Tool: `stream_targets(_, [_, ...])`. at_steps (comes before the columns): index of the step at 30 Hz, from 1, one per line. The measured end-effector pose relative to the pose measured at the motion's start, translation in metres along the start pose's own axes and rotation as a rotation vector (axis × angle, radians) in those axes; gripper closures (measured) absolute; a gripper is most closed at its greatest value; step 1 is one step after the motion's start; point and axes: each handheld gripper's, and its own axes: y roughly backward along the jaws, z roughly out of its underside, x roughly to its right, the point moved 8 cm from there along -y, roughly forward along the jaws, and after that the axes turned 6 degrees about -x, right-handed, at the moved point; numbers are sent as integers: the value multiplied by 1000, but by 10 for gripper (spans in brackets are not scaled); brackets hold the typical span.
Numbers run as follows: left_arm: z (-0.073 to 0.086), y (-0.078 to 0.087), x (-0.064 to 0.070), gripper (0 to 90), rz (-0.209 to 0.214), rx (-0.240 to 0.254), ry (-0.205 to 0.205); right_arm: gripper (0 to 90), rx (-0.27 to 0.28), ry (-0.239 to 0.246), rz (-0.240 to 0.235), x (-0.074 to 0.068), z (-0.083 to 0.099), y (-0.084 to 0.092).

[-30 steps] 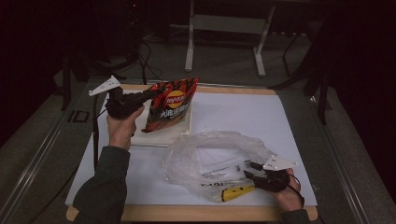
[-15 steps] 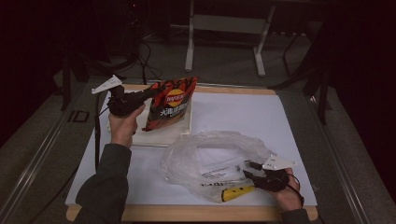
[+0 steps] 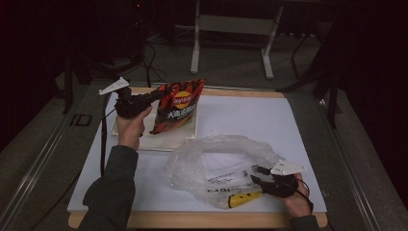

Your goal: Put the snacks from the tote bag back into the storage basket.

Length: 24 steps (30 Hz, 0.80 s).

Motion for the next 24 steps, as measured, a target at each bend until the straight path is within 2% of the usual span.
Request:
stream_targets(10, [5,-9,-6,895,-5,-16,14,543,4,-6,2,1,1,1])
stream_targets(13, [6,-10,-5,895,7,-15,15,542,5,-6,1,0,1,1])
stream_targets(24, [11,-20,-7,894,6,-29,31,542,3,-12,1,1,3,1])
